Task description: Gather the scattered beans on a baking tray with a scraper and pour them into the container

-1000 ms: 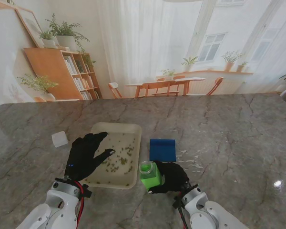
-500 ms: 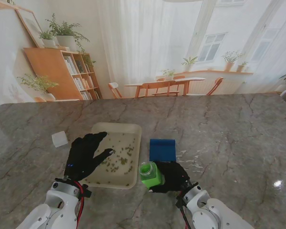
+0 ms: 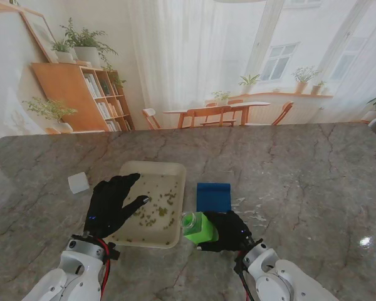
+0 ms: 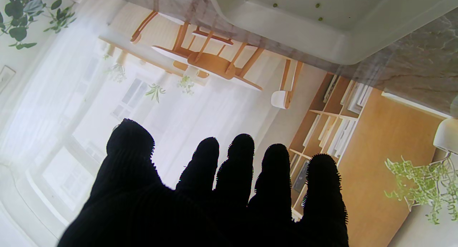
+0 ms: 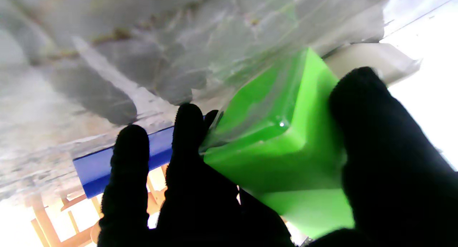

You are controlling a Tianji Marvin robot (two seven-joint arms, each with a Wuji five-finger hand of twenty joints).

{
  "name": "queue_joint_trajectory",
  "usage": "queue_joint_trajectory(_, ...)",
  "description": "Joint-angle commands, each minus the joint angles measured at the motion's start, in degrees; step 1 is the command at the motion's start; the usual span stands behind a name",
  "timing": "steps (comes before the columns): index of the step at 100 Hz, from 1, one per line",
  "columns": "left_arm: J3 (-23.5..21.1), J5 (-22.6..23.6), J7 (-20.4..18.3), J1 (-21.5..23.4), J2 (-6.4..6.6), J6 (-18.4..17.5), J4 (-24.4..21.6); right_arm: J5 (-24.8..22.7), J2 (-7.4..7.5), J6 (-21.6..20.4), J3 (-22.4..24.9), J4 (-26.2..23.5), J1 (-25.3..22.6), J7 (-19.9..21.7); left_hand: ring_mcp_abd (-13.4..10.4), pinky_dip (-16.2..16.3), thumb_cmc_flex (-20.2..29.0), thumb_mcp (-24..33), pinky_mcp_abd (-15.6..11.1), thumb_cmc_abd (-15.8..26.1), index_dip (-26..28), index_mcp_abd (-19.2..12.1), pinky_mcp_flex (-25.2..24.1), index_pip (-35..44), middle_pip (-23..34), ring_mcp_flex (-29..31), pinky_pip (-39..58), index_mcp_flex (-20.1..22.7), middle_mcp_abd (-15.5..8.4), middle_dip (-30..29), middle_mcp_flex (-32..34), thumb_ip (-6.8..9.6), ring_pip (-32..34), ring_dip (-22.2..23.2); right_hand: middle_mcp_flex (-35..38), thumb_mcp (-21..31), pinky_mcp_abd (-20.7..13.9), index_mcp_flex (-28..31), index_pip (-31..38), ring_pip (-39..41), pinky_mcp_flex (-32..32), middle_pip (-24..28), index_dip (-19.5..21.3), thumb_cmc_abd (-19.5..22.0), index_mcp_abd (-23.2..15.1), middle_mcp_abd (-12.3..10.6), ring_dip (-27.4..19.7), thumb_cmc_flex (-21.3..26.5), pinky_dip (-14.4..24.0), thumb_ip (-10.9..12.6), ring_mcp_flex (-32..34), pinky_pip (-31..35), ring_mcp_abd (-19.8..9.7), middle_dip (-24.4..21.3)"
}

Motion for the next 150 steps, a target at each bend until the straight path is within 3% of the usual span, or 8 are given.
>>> queue_joint_trajectory(1, 0.0, 0.1, 0.3, 0.6, -0.26, 0.0, -0.2, -0.2, 0.4, 0.0, -0.5, 2.1, -0.4, 1.8, -0.4, 1.4, 1.1, 0.5, 0.6, 2.9, 0.6, -0.3, 0.0, 0.3, -0.1, 0.7, -0.5, 0.8, -1.4, 0.9, 0.5, 3.44, -0.1, 0.0, 2.0, 3.7, 1.8, 3.4, 17.7, -2.4, 0.4, 2.3, -2.1, 10.8, -9.3, -0.6, -2.5, 10.4, 0.0, 0.8, 2.6, -1.4, 5.4, -0.1)
queue_joint_trajectory(14, -0.1, 0.2, 0.5, 0.7, -0.27, -0.1, -0.3, 0.3, 0.57, -0.6, -0.4, 1.9, -0.4, 3.4, -0.4, 1.4, 1.1, 0.5, 0.7, 2.9, 0.6, -0.4, 0.0, 0.4, -0.1, 0.8, -0.4, 0.8, -1.4, 0.9, 0.6, 3.42, 0.0, 0.1, 1.9, -8.2, 2.4, 4.1, 22.3, -3.2, -0.5, 0.9, -5.1, 21.2, -6.9, 1.4, -3.0, 17.4, -0.3, 2.8, 2.0, -2.0, 6.9, -1.5)
queue_joint_trajectory(34, -0.2, 0.2, 0.6, 0.8, -0.28, -0.2, -0.3, -0.1, 1.0, -1.1, 0.6, 0.2, -1.3, 5.6, -0.5, 1.4, 1.1, 0.5, 0.6, 2.9, 0.7, -0.4, 0.0, 0.3, -0.2, 0.9, -0.4, 0.7, -1.4, 0.8, 0.4, 3.43, 0.0, 0.1, 1.9, -17.2, 2.8, 7.3, 18.7, -4.4, -1.9, -5.3, -6.9, 26.2, -5.4, 3.2, -3.4, 22.6, -0.6, 3.8, 1.1, -2.5, 8.1, -4.5)
queue_joint_trajectory(69, -0.1, 0.3, 0.7, 0.8, -0.25, -0.5, -0.2, -3.4, 1.43, -1.1, 1.3, -0.4, -2.4, 3.8, -0.4, 1.2, 1.0, 0.5, 0.5, 2.8, 0.7, -0.6, 0.0, 0.3, -0.2, 0.9, -0.4, 0.6, -1.5, 0.8, 0.3, 3.44, 0.0, 0.1, 0.7, -5.0, 5.7, 21.9, 6.2, -4.8, -7.6, -10.8, -16.5, 15.1, -10.1, 5.7, -3.7, 11.6, -0.6, 0.4, -2.5, -2.6, 12.1, -8.6)
queue_joint_trajectory(100, 0.0, 0.3, 0.6, 0.7, -0.25, -0.5, -0.2, -5.2, 1.73, -0.6, 1.4, -1.4, -3.0, 3.5, -0.4, 1.2, 1.1, 0.5, 0.6, 2.6, 0.7, -0.7, -0.1, 0.3, -0.2, 1.1, -0.5, 0.6, -1.4, 0.8, 0.2, 3.45, 0.1, 0.2, -2.2, -7.0, 2.1, 23.5, -3.0, -9.5, -18.5, -13.9, -22.3, 19.4, -4.7, 3.8, -5.9, 14.1, -4.0, 1.2, -9.6, -7.9, 13.8, -12.7)
queue_joint_trajectory(139, 0.1, 0.3, 0.5, 0.6, -0.22, -0.6, -0.1, -6.3, 2.02, 0.3, 2.2, -3.5, -4.3, 4.8, -0.4, 1.1, 1.2, 0.6, 0.4, 2.6, 0.7, -0.7, -0.2, 0.3, -0.2, 1.6, -0.5, 0.6, -1.6, 0.8, 0.2, 3.47, 0.3, 0.4, -12.6, -13.9, -0.6, 20.8, -4.5, -21.4, -24.6, -19.3, -23.7, 21.9, -3.5, 5.9, -11.6, 19.9, -24.3, 3.0, -25.5, -36.8, 16.1, -20.8)
queue_joint_trajectory(146, 0.1, 0.4, 0.6, 0.6, -0.22, -0.6, -0.1, -6.3, 2.13, 1.3, 2.3, -4.3, -4.6, 6.0, -0.4, 1.1, 1.0, 0.5, 0.3, 2.7, 0.7, -0.8, -0.2, 0.3, -0.2, 1.7, -0.5, 0.6, -1.6, 0.8, 0.3, 3.44, 0.3, 0.4, -14.4, -14.1, -0.7, 19.7, -5.0, -22.8, -25.6, -20.5, -24.5, 21.5, -3.4, 6.8, -12.1, 20.2, -24.6, 3.0, -27.5, -41.6, 17.0, -21.8)
queue_joint_trajectory(150, 0.1, 0.4, 0.6, 0.6, -0.22, -0.6, -0.1, -6.4, 2.22, 2.1, 2.3, -4.9, -4.8, 7.0, -0.5, 1.1, 1.1, 0.5, 0.3, 2.6, 0.7, -0.7, -0.2, 0.3, -0.2, 1.7, -0.5, 0.6, -1.5, 0.8, 0.2, 3.45, 0.3, 0.4, -15.4, -12.9, -1.1, 19.3, -6.5, -23.8, -24.4, -20.9, -23.9, 21.0, -3.5, 6.9, -11.8, 19.4, -14.1, 2.7, -28.3, -50.1, 17.2, -22.6)
